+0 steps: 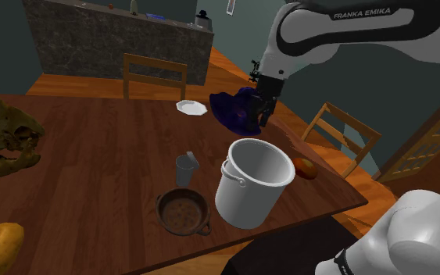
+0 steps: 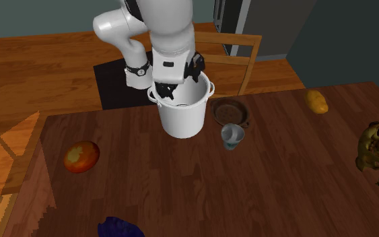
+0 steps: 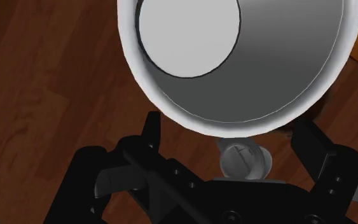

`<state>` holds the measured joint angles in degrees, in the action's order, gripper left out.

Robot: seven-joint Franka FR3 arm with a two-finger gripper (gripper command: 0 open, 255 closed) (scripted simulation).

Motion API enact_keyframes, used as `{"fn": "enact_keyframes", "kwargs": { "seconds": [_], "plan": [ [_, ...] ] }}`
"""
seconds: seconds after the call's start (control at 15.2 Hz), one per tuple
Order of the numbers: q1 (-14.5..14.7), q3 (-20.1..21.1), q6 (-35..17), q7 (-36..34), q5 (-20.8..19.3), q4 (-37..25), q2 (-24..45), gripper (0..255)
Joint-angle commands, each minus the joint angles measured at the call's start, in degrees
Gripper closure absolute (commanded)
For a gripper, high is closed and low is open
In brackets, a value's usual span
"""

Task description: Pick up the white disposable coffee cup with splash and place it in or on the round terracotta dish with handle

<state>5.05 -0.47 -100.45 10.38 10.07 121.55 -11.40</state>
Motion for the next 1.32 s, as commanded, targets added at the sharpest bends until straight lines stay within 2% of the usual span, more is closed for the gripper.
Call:
{"fn": "enact_keyframes", "kwargs": {
  "seconds": [0.0, 0.66, 1.19, 1.25],
  "plan": [
    [0.41, 0.06, 0.25, 0.89, 0.96, -3.97, 5.67, 0],
    [1.92, 2.23, 6.14, 2.88, 4.85, -28.2, 32.9, 0],
    [3.26, 4.81, 16.5, 1.65, 6.22, -56.15, 56.68, 0],
    [3.37, 4.82, 15.53, 1.8, 6.27, -54.75, 56.25, 0]
  ]
}}
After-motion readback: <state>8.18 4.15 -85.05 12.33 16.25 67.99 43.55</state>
